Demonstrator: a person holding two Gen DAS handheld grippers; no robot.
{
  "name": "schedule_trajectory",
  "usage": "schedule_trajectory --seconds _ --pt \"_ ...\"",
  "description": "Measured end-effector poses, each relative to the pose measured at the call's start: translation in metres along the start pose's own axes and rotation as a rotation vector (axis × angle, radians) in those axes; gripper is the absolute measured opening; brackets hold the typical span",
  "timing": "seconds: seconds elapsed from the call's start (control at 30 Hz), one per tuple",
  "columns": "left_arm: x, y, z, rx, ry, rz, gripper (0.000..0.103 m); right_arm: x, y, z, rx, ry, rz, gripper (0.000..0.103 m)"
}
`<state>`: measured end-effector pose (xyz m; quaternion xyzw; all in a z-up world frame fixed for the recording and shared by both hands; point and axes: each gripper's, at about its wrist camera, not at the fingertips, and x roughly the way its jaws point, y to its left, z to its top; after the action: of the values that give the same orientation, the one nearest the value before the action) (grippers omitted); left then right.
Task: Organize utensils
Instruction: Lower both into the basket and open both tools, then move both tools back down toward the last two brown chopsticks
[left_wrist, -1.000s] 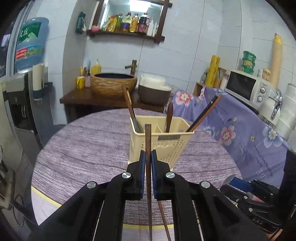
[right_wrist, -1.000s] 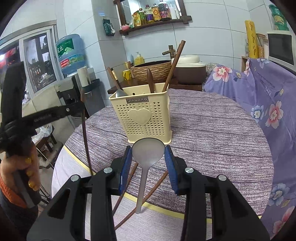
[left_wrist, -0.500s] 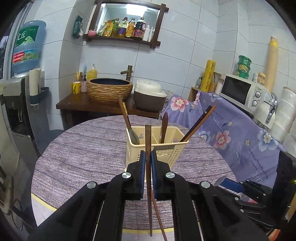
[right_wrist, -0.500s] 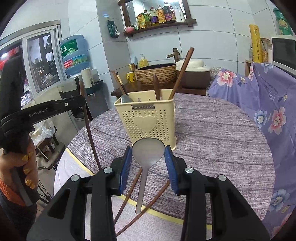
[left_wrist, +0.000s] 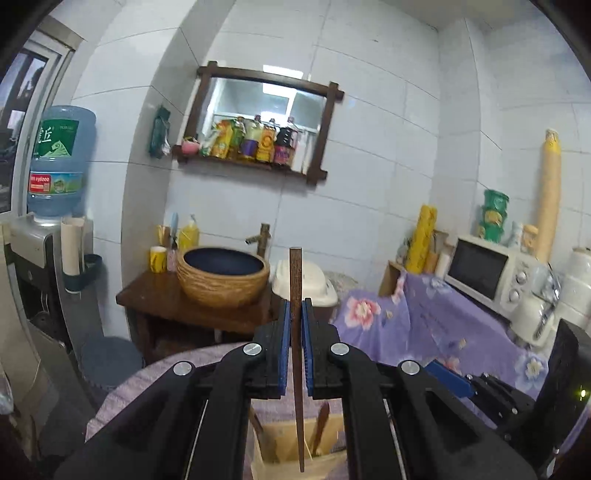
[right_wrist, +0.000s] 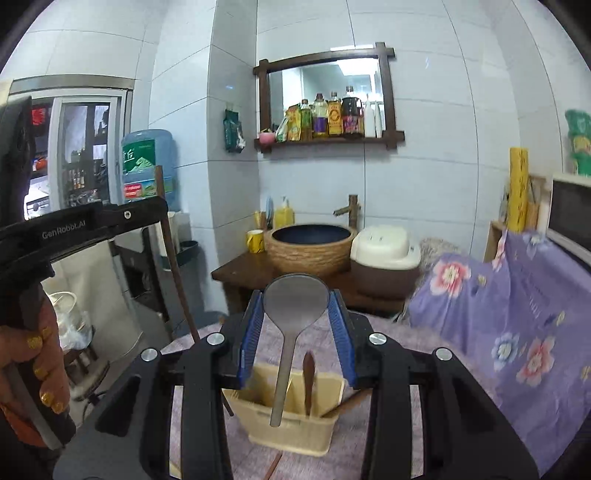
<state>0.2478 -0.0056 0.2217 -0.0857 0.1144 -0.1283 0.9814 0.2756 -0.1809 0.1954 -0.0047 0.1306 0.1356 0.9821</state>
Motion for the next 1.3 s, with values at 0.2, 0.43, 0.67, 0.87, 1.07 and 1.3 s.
schedule_trajectory --seconds 0.2,0.43,0.67,0.87,1.07,1.3 --pt "0.030 0.004 -0.020 -0.005 0.003 0.031 0.007 0.039 0.000 -0.022 -0.022 0.029 -0.057 0.037" --pt "0.048 0.010 -0.077 0.010 0.067 0.032 0.008 0.066 0.007 -0.076 -0.063 0.094 -0.085 0.037" --pt "0.054 0.012 -0.101 0.028 0.110 0.021 0.002 0.075 0.012 -0.109 -0.066 0.141 -0.074 0.037" --pt "0.060 0.010 -0.113 0.042 0.150 0.013 0.002 0.075 0.011 -0.121 -0.069 0.148 -0.085 0.037" --pt "0.052 0.016 -0.118 0.019 0.156 0.004 0.002 0.070 0.013 -0.126 -0.087 0.136 -0.102 0.056" --pt "0.019 0.032 -0.121 -0.036 0.144 0.013 0.028 0.033 0.024 -0.132 -0.123 0.085 -0.109 0.064"
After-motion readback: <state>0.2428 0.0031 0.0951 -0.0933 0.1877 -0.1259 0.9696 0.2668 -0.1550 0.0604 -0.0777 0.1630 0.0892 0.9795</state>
